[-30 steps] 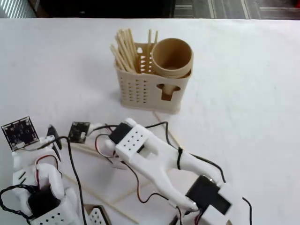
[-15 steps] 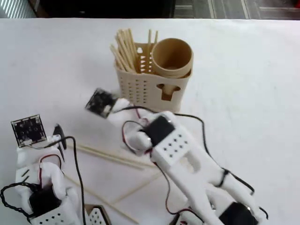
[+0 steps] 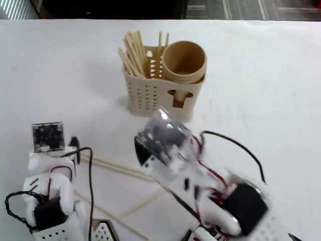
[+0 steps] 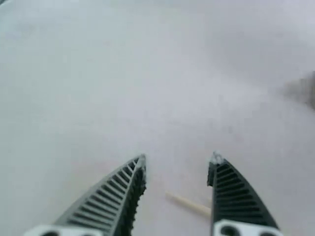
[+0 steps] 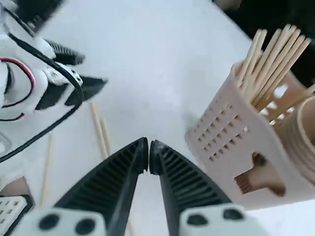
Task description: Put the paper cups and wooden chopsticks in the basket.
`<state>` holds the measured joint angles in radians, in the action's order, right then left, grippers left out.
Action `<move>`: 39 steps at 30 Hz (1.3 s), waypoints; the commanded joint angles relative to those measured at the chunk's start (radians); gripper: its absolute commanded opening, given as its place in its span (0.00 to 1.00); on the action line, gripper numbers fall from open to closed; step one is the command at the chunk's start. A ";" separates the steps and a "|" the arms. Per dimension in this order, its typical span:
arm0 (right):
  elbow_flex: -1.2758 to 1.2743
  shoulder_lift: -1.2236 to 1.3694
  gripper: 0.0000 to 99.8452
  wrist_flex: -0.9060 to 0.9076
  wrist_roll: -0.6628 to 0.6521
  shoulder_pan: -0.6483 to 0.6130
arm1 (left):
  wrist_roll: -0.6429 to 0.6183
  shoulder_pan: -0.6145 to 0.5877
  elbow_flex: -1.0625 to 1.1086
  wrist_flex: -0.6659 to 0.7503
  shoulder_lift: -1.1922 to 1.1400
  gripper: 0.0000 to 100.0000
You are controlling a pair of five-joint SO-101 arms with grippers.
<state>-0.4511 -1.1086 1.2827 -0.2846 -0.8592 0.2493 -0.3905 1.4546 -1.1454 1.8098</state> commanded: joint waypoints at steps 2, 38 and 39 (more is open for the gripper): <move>0.017 -0.156 0.02 -0.030 -0.061 -0.013 | 0.066 0.097 -0.094 -0.066 0.010 0.21; -0.224 -0.697 0.02 -0.093 -0.493 -0.134 | 0.594 0.558 -0.752 -0.272 -0.880 0.22; -0.224 -0.697 0.02 -0.093 -0.493 -0.134 | 0.620 0.555 -0.753 -0.272 -0.901 0.24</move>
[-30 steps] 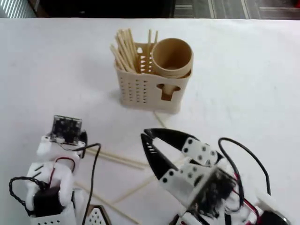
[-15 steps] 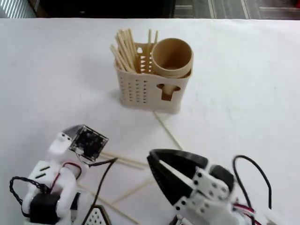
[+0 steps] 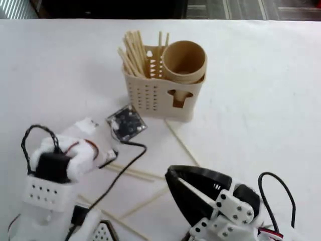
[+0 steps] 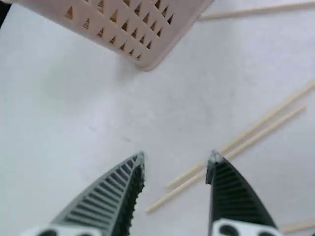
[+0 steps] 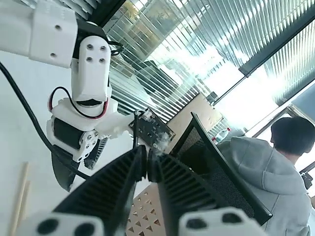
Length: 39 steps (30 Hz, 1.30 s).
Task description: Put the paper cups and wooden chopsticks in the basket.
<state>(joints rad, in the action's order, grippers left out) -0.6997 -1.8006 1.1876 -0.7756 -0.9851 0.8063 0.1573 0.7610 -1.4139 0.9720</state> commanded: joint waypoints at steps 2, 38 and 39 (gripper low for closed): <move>0.023 -0.005 0.02 0.002 -0.002 -0.008 | 0.109 0.004 -0.061 -0.002 -0.102 0.27; -0.138 0.446 0.02 -0.231 0.245 0.699 | 0.321 0.117 -0.063 0.330 -0.892 0.26; -0.138 0.458 0.02 -0.248 0.265 0.720 | 0.321 0.122 -0.064 0.330 -0.903 0.26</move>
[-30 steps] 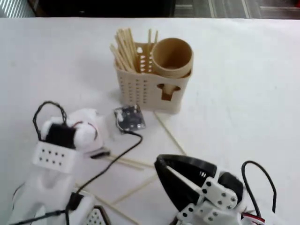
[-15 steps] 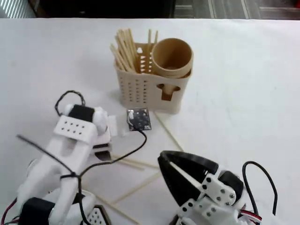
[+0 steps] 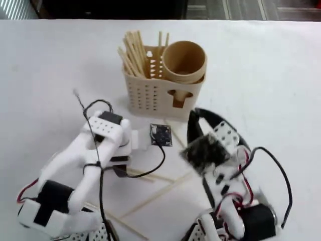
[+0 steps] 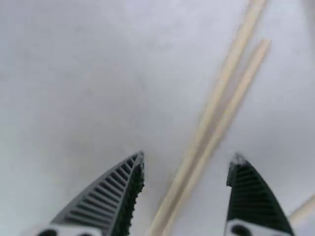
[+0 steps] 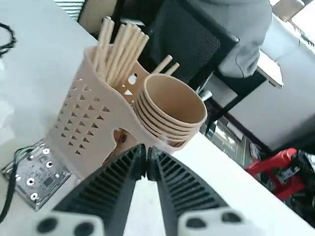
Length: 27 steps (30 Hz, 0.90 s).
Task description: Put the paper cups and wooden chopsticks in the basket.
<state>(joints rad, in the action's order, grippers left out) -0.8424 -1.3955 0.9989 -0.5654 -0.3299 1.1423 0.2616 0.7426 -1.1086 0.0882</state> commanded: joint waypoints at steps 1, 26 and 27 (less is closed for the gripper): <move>0.005 0.059 0.02 -0.071 0.072 0.084 | -0.015 0.027 -0.051 0.025 -0.025 0.25; 0.003 0.024 0.02 -0.091 0.100 0.162 | -0.144 0.094 -0.031 -0.149 0.096 0.02; 0.003 0.024 0.02 -0.091 0.101 0.173 | -0.144 0.084 -0.038 -0.169 0.136 0.02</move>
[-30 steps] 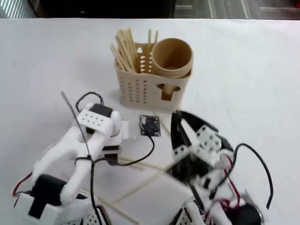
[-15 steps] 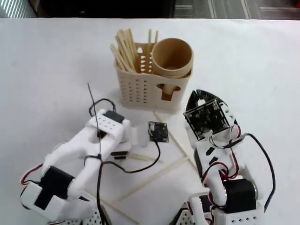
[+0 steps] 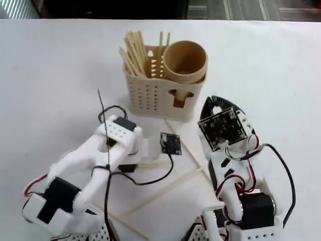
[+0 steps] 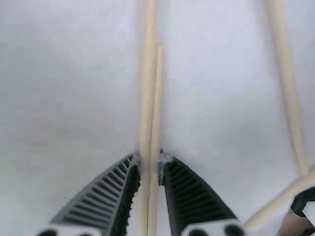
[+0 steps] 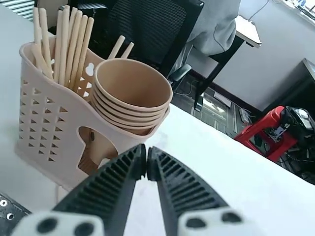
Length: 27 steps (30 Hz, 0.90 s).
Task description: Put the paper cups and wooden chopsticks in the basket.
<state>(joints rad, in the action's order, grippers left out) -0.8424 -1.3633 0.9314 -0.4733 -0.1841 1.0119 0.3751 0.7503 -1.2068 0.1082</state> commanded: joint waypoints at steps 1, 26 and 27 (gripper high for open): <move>0.003 -0.008 0.02 -0.024 0.009 0.033 | -0.014 -0.039 -0.052 -0.089 0.159 0.02; -0.003 -0.001 0.02 -0.067 0.158 0.143 | -0.460 -0.151 -0.887 -0.175 0.565 0.02; -0.006 -0.001 0.02 -0.067 0.157 0.143 | -0.506 -0.151 -0.902 -0.123 0.565 0.02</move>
<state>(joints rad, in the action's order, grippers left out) -0.8500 -1.3633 0.8838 -0.3307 -0.0522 0.6191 0.2125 -0.0445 -1.4431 0.6452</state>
